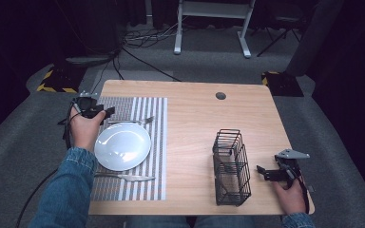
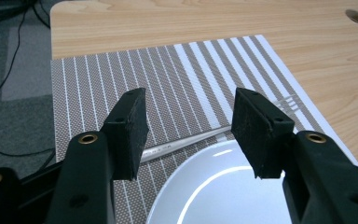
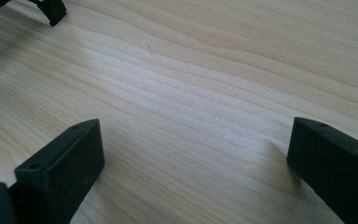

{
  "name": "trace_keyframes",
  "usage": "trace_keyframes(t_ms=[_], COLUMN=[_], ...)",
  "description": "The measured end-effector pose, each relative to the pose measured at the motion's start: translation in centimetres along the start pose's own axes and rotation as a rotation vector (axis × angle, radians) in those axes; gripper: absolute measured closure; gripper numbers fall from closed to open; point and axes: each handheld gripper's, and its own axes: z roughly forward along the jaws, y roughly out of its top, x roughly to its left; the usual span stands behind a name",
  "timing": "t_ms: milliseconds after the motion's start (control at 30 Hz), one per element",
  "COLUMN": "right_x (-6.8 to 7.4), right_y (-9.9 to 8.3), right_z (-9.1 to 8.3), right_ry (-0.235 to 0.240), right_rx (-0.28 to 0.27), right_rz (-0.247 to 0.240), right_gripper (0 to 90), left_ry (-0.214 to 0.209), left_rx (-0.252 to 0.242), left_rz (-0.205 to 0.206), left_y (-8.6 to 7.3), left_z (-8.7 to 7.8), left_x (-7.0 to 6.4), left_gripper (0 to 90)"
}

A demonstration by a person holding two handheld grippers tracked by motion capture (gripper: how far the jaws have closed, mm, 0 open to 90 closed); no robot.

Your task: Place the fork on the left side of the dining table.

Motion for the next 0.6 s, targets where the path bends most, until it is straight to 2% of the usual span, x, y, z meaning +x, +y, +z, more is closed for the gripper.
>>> trace_keyframes(t_ms=[267,367,600], right_x=[0.0,0.0,0.0], right_y=[0.0,0.0,0.0], right_z=[0.0,0.0,0.0], right_ry=[0.000,0.000,0.000], right_rx=[0.000,0.000,0.000], right_rz=[0.000,-0.001,-0.001], right_gripper=[4.0,4.0,4.0], left_ry=[-0.018,-0.026,-0.064], left_rx=[-0.057,-0.062,-0.088], left_rz=[0.034,0.050,0.074], left_y=[0.2,0.2,-0.8], left_z=[-3.2,-4.3,-6.8], left_x=[-1.5,-2.0,-3.4], left_gripper=[40.9,39.0,36.2])
